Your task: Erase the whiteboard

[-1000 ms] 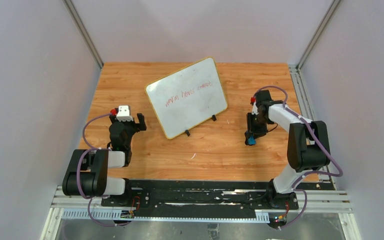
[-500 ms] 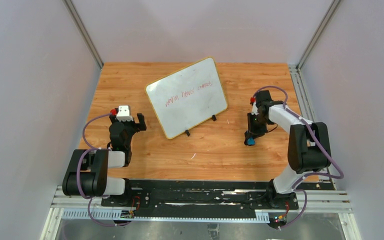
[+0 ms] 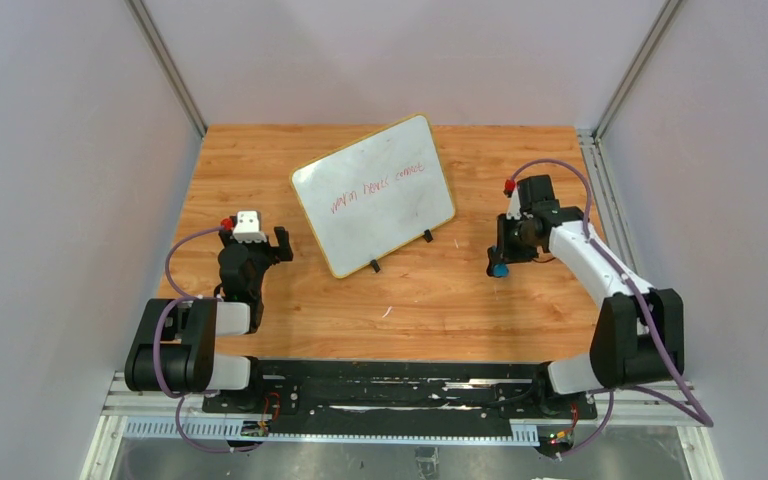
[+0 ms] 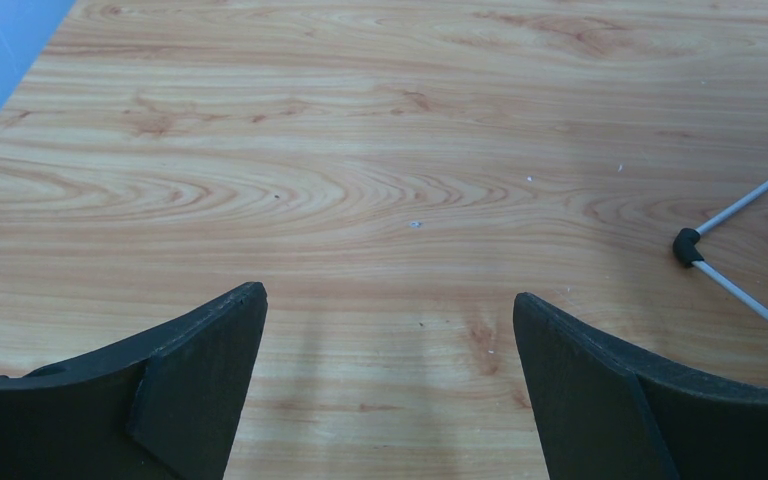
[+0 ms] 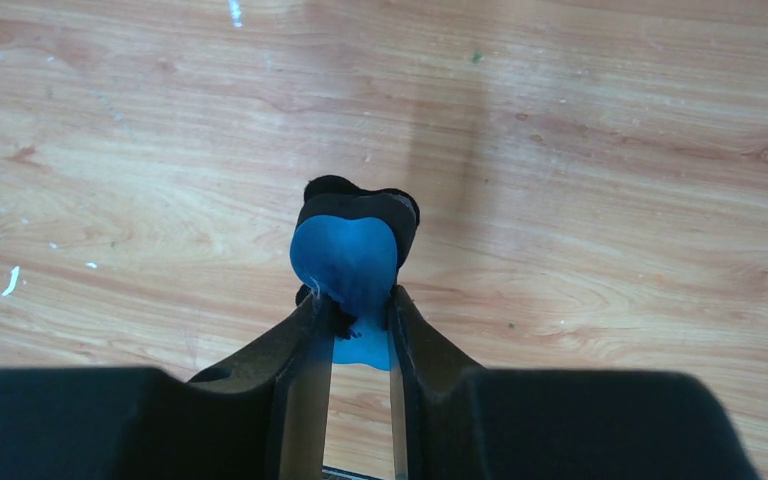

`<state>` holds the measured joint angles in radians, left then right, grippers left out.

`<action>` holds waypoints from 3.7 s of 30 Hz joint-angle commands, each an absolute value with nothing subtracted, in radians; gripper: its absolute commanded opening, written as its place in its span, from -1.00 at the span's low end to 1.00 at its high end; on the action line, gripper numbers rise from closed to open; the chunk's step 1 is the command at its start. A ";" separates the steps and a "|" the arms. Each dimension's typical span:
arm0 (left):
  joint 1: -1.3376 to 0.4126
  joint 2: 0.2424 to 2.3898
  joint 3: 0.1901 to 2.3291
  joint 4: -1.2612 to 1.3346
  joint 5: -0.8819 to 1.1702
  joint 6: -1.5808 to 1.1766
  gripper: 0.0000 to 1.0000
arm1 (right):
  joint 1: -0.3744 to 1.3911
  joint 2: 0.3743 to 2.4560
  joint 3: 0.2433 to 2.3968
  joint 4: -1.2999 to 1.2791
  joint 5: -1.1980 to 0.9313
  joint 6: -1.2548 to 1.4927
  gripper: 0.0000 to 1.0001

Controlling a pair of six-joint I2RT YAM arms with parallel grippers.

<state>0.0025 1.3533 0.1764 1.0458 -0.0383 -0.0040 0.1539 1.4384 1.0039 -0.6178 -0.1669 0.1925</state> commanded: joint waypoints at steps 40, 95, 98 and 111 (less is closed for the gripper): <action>0.304 1.236 0.579 0.331 1.092 -0.058 0.57 | 0.279 1.353 0.989 -0.435 -0.254 0.201 -0.99; 0.153 1.420 0.735 0.517 1.046 -0.195 0.29 | 0.313 1.342 1.101 -0.507 -0.183 0.178 -0.99; 0.141 1.430 0.739 0.519 1.036 -0.195 0.17 | 0.313 1.346 1.103 -0.507 -0.183 0.176 -0.99; 0.126 1.444 0.743 0.520 1.020 -0.196 -0.24 | 0.313 1.349 1.096 -0.507 -0.174 0.175 -0.99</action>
<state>0.1310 1.4322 0.7200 0.4927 1.0225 -0.1925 0.2951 1.3540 1.0725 -0.4938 -0.1898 0.1829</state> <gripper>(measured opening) 0.419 0.239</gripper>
